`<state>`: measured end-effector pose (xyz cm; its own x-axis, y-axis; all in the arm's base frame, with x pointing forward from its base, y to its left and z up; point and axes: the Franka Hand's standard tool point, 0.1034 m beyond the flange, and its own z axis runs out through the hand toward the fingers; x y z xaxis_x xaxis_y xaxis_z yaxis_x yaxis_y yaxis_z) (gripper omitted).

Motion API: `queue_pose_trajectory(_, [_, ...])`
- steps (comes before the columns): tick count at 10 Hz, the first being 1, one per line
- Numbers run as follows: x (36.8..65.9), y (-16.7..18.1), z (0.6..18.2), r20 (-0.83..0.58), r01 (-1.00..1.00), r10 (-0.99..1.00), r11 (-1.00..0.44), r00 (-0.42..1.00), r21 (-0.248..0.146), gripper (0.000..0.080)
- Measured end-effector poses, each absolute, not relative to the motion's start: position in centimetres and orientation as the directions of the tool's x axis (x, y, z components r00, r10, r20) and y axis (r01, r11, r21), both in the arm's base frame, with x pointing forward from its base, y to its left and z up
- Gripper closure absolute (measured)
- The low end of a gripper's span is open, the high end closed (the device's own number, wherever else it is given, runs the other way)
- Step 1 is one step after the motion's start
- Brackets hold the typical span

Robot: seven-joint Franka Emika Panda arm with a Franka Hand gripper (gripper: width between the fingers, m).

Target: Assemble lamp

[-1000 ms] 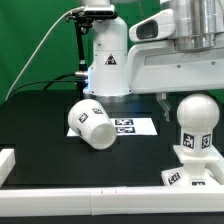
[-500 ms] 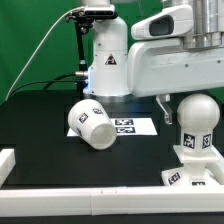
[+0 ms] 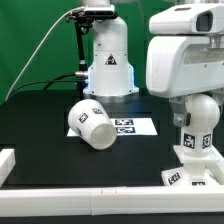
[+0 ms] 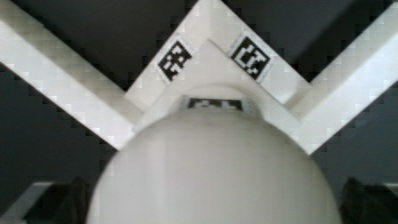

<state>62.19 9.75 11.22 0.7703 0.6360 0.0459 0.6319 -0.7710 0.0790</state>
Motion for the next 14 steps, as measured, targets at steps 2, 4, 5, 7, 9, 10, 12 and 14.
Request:
queue_pose_trajectory(2, [62.18, 9.74, 11.2, 0.047, 0.616, 0.621, -0.784, 0.783, 0.078, 0.0225])
queue_pose_trajectory(4, [62.25, 9.75, 11.19, 0.067, 0.467, 0.471, -0.881, 0.879, 0.069, 0.0225])
queue_pose_trajectory(5, [62.48, 9.83, 11.2, 0.098, 0.395, 0.4, -0.916, 0.911, 0.07, 0.0225])
queue_pose_trajectory(7, [62.78, 9.69, 11.27, 0.134, 0.082, 0.085, -0.996, 0.987, 0.03, 0.0225])
queue_pose_trajectory(9, [62.95, 9.14, 11.47, 0.117, -0.138, -0.14, -0.99, 0.983, -0.026, 0.0223])
queue_pose_trajectory(10, [62.85, 9.18, 11.35, 0.114, -0.17, -0.173, -0.985, 0.978, -0.028, 0.0223])
queue_pose_trajectory(12, [62.86, 8.91, 11.35, 0.108, -0.324, -0.327, -0.945, 0.939, -0.043, 0.0223])
queue_pose_trajectory(14, [62.35, 9.26, 11.1, 0.083, -0.573, -0.576, -0.818, 0.814, -0.056, 0.0223])
